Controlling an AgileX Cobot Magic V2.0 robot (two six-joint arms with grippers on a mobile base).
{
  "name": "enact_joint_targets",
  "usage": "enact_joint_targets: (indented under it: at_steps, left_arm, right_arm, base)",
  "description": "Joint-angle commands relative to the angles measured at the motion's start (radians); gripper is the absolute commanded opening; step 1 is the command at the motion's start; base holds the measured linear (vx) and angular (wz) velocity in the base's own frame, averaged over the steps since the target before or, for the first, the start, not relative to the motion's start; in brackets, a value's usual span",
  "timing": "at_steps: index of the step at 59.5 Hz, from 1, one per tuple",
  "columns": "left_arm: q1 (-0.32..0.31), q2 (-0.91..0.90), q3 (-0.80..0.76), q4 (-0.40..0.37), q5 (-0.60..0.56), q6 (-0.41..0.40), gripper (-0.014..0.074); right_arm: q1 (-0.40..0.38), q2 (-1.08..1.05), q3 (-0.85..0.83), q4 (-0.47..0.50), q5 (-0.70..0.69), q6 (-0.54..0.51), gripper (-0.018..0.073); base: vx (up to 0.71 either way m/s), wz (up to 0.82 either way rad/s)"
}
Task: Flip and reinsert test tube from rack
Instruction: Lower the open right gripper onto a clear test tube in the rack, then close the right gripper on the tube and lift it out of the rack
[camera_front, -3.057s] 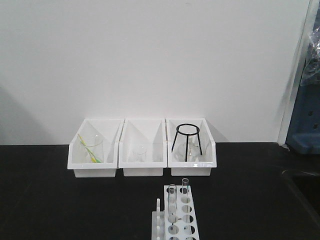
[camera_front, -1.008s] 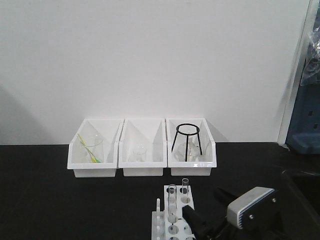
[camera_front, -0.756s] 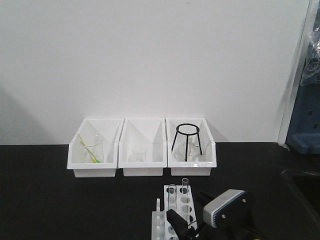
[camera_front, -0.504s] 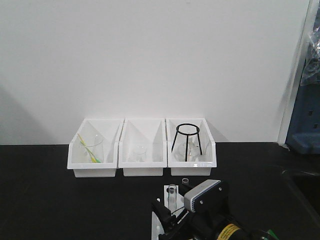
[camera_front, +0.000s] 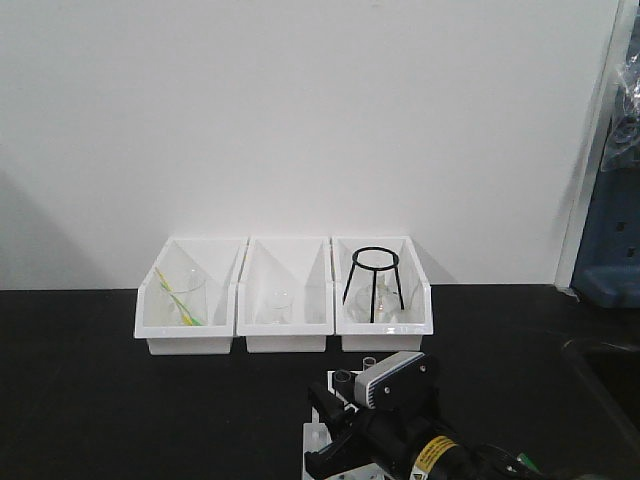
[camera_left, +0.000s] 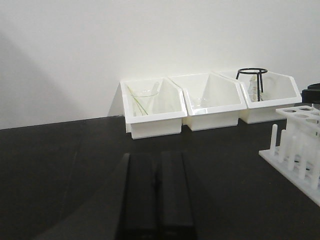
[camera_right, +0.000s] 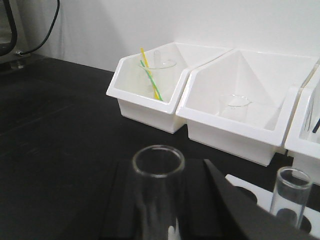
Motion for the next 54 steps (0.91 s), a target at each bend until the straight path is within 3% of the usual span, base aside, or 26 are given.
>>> enact_joint_targets:
  at_steps: [1,25,44,49,54]
  left_arm:
    - [0.0,-0.008,-0.006,0.0,-0.081,-0.002,-0.0006]
    - [0.0,-0.008,-0.006,0.0,-0.081,-0.002,-0.0006]
    - [0.0,-0.008,-0.006,0.0,-0.081,-0.002,-0.0006]
    - [0.0,-0.008,-0.006,0.0,-0.081,-0.002,-0.0006]
    - [0.0,-0.008,-0.006,0.0,-0.081,-0.002,-0.0006]
  right_arm:
    - [-0.002,-0.048,-0.028,0.005,-0.071,0.002,-0.0016]
    - [-0.002,-0.235,-0.039,0.005,0.043,0.002,-0.0015]
    - [-0.002,-0.484,-0.239,0.004,0.398,0.026,-0.0013]
    - [-0.002,-0.511,-0.3,-0.011,0.471,-0.008,-0.0013]
    - [-0.003,-0.525,-0.348,-0.13,0.561,-0.175,-0.0013]
  base:
    - [0.0,0.0]
    - [0.0,0.0]
    - [0.0,0.0]
    - [0.0,0.0]
    - [0.0,0.0]
